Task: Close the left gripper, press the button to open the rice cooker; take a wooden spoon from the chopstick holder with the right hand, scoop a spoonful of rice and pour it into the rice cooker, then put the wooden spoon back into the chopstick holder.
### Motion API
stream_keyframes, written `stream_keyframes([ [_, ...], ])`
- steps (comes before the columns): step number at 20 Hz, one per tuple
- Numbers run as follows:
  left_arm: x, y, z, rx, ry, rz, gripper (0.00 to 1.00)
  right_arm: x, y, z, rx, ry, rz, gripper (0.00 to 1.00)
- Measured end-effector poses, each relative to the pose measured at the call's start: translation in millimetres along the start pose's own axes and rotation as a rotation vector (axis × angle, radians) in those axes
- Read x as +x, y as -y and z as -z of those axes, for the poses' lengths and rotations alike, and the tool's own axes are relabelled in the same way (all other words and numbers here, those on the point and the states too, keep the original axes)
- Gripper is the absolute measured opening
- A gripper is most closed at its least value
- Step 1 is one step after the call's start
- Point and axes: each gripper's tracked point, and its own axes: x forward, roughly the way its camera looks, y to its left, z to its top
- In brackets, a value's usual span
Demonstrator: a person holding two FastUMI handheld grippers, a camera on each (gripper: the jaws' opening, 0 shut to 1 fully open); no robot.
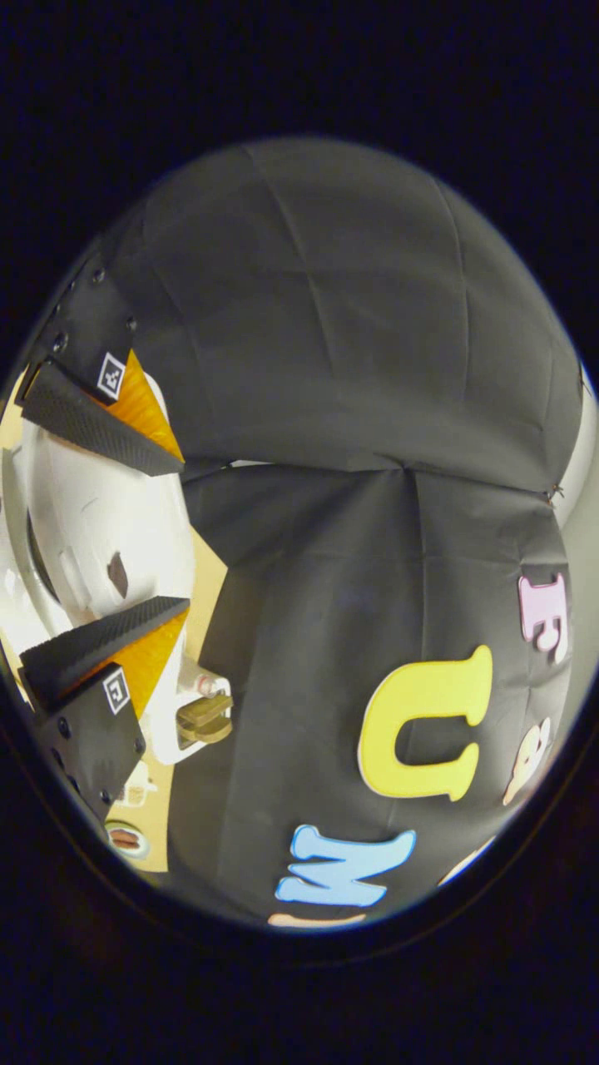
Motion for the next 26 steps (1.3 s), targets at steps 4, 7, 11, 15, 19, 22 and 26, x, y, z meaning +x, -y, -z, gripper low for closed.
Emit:
stream_keyframes([
  [4, -6, 9, 37, 0.008, -0.039, 0.013, 1.00, 0, -3, 0, -0.003, -0.002, -0.013, 0.97],
  [7, -5, 12, 49, 0.018, -0.042, 0.016, 1.00, -1, -6, 2, -0.017, -0.005, -0.020, 0.97],
  [11, -5, 17, 69, 0.013, -0.079, 0.030, 1.00, -1, -10, 3, -0.009, -0.008, -0.025, 0.97],
  [15, -2, 20, 85, 0.043, -0.091, 0.036, 1.00, -1, -15, 2, -0.012, -0.009, -0.029, 0.97],
  [19, 3, 23, 96, 0.076, -0.091, 0.034, 0.99, -1, -21, 3, -0.017, -0.013, -0.033, 0.97],
  [22, 3, 24, 103, 0.050, -0.099, 0.042, 1.00, -9, -26, 4, -0.022, -0.014, -0.037, 0.97],
  [26, -9, 21, 103, 0.038, -0.075, 0.088, 1.00, -9, -40, -1, 0.011, -0.002, -0.061, 0.97],
])
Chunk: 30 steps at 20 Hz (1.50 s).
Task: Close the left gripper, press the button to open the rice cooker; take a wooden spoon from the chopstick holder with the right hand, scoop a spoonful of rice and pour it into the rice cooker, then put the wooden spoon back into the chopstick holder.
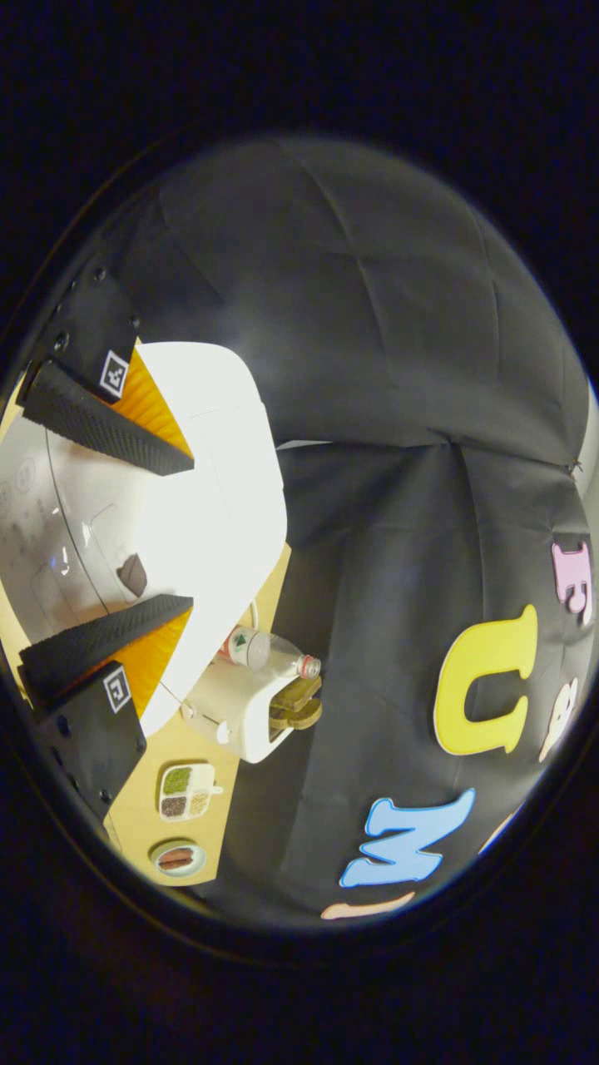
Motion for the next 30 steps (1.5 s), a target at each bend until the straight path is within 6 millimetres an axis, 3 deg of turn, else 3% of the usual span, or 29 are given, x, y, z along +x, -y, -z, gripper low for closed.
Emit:
stream_keyframes([
  [3, -17, 3, -9, -0.017, 0.062, 0.052, 1.00, 1, -19, -14, 0.011, 0.028, -0.047, 0.97],
  [5, -39, 7, -33, -0.018, 0.168, 0.093, 0.99, 1, -32, -32, -0.004, 0.065, -0.076, 0.97],
  [9, -127, 25, -84, 0.053, 0.369, 0.170, 0.99, -7, -61, -61, 0.028, 0.121, -0.138, 0.97],
  [13, -217, 35, -116, 0.068, 0.528, 0.221, 0.98, -15, -87, -77, 0.042, 0.187, -0.195, 0.97],
  [16, -272, 41, -120, 0.054, 0.583, 0.241, 0.99, -21, -99, -73, 0.038, 0.192, -0.209, 0.97],
  [18, -301, 48, -111, 0.012, 0.607, 0.276, 0.98, -29, -112, -68, 0.057, 0.188, -0.236, 0.97],
  [22, -324, 58, -75, 0.010, 0.564, 0.306, 0.96, -42, -127, -53, 0.058, 0.180, -0.251, 0.97],
  [30, -336, 30, -77, -0.028, 0.571, 0.247, 0.99, -41, -127, -70, 0.052, 0.221, -0.258, 0.97],
])
